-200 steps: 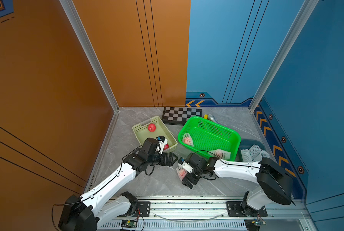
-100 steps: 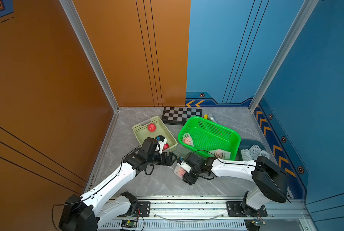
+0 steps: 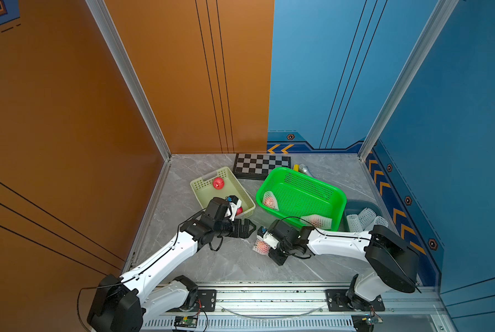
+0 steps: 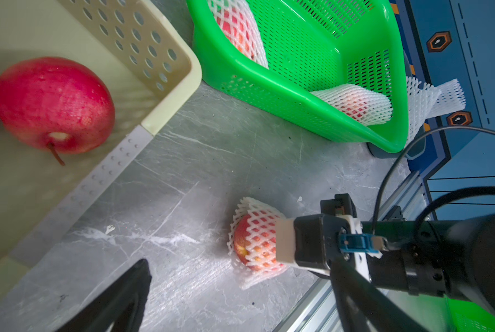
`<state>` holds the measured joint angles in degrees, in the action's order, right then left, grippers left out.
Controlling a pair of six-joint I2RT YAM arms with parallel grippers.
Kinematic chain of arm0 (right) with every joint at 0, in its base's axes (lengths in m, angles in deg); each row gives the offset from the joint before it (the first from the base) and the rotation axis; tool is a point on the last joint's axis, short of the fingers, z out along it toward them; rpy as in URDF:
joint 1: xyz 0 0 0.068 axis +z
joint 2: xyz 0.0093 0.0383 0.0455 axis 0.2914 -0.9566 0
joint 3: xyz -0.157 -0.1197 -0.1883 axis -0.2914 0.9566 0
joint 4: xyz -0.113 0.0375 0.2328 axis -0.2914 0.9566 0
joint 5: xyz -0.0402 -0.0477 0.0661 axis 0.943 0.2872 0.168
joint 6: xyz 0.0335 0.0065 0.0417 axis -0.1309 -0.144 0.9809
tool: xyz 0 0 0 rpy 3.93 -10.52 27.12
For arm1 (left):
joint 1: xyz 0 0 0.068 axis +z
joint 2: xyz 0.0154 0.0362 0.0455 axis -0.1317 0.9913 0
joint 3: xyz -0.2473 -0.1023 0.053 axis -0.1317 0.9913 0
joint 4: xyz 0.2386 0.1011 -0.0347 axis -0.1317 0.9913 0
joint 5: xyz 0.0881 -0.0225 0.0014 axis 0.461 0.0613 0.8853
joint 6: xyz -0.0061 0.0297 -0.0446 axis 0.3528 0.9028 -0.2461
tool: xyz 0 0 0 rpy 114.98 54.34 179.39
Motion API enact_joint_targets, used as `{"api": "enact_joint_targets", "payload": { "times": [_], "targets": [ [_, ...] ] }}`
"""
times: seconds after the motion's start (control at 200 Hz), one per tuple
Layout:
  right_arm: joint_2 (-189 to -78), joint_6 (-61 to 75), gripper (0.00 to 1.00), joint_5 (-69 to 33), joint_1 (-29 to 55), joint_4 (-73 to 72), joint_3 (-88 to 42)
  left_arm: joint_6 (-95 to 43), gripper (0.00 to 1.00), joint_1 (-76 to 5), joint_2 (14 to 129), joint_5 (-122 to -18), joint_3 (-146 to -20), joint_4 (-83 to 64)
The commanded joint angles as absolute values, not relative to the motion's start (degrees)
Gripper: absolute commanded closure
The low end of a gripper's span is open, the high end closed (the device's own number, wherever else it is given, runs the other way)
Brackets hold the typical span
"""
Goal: Remove foam nets from apples
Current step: Remove the foam net from the apple, then pick up the apple from the center of the board.
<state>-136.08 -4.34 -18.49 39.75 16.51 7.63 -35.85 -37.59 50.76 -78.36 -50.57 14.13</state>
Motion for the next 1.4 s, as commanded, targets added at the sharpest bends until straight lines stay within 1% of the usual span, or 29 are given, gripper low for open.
{"api": "enact_joint_targets", "payload": {
  "times": [0.0, 0.05, 0.2, 0.235, 0.31, 0.325, 0.34, 0.406, 0.446, 0.531, 0.601, 0.656, 0.791, 1.082, 1.242, 1.322, 1.397],
  "targets": [
    [-133.9, -5.1, 0.98, -21.3, 39.4, 14.1, 9.5, -36.8, 0.02, -37.6, 51.2, -80.6, -50.0, 12.2],
    [-133.3, -5.3, 1.00, -21.6, 39.2, 13.3, 10.2, -37.5, 0.02, -37.7, 51.3, -81.1, -49.3, 11.3],
    [-130.0, -6.2, 1.00, -24.0, 37.8, 10.4, 13.0, -39.8, 0.00, -37.9, 51.2, -85.2, -46.9, 7.0],
    [-128.8, -6.3, 1.00, -24.8, 37.2, 9.1, 14.1, -40.5, 0.02, -37.9, 50.9, -86.3, -46.3, 5.9],
    [-125.5, -6.1, 1.00, -27.5, 35.6, 5.5, 16.9, -41.3, 0.12, -37.9, 50.5, -89.1, -45.5, 3.5],
    [-124.8, -6.1, 1.00, -28.0, 35.2, 4.9, 17.3, -41.4, 0.12, -37.9, 50.4, -89.7, -45.4, 3.0],
    [-124.0, -6.1, 1.00, -28.5, 34.9, 4.5, 17.8, -41.4, 0.17, -37.9, 50.4, -90.3, -45.4, 2.8],
    [-121.0, -5.9, 1.00, -30.4, 33.1, 3.0, 19.5, -41.5, 0.26, -38.0, 50.2, -92.5, -45.3, 2.5],
    [-119.2, -5.8, 1.00, -31.2, 32.3, 2.2, 20.2, -41.5, 0.33, -38.1, 50.1, -93.3, -45.2, 2.2],
    [-116.6, -5.1, 1.00, -31.8, 31.3, 0.7, 21.4, -42.5, 0.52, -38.4, 50.4, -95.2, -44.9, -0.1],
    [-115.3, -5.3, 1.00, -32.1, 30.9, 1.0, 21.5, -43.0, 0.62, -38.5, 51.1, -96.8, -44.9, -1.6],
    [-114.3, -5.8, 1.00, -33.1, 30.7, 0.8, 21.8, -43.2, 0.67, -38.6, 51.7, -97.5, -45.0, -2.3],
    [-111.6, -6.5, 1.00, -35.0, 31.2, -1.7, 23.2, -44.7, 0.68, -38.9, 52.8, -100.8, -45.4, -6.3],
    [-107.5, -6.2, 1.00, -33.0, 31.1, -0.8, 23.4, -43.8, 0.71, -41.1, 54.1, -104.1, -46.7, -6.9],
    [-108.0, -6.7, 1.00, -33.3, 31.2, 0.1, 23.0, -43.0, 0.72, -42.5, 53.6, -104.3, -47.3, -7.0],
    [-108.2, -6.8, 1.00, -33.0, 31.1, 0.6, 22.8, -42.8, 0.75, -42.3, 52.7, -103.5, -47.3, -7.0],
    [-108.2, -7.1, 1.00, -32.6, 31.2, 1.0, 22.6, -42.1, 0.75, -42.1, 51.7, -102.4, -47.6, -5.8]
  ]
}}
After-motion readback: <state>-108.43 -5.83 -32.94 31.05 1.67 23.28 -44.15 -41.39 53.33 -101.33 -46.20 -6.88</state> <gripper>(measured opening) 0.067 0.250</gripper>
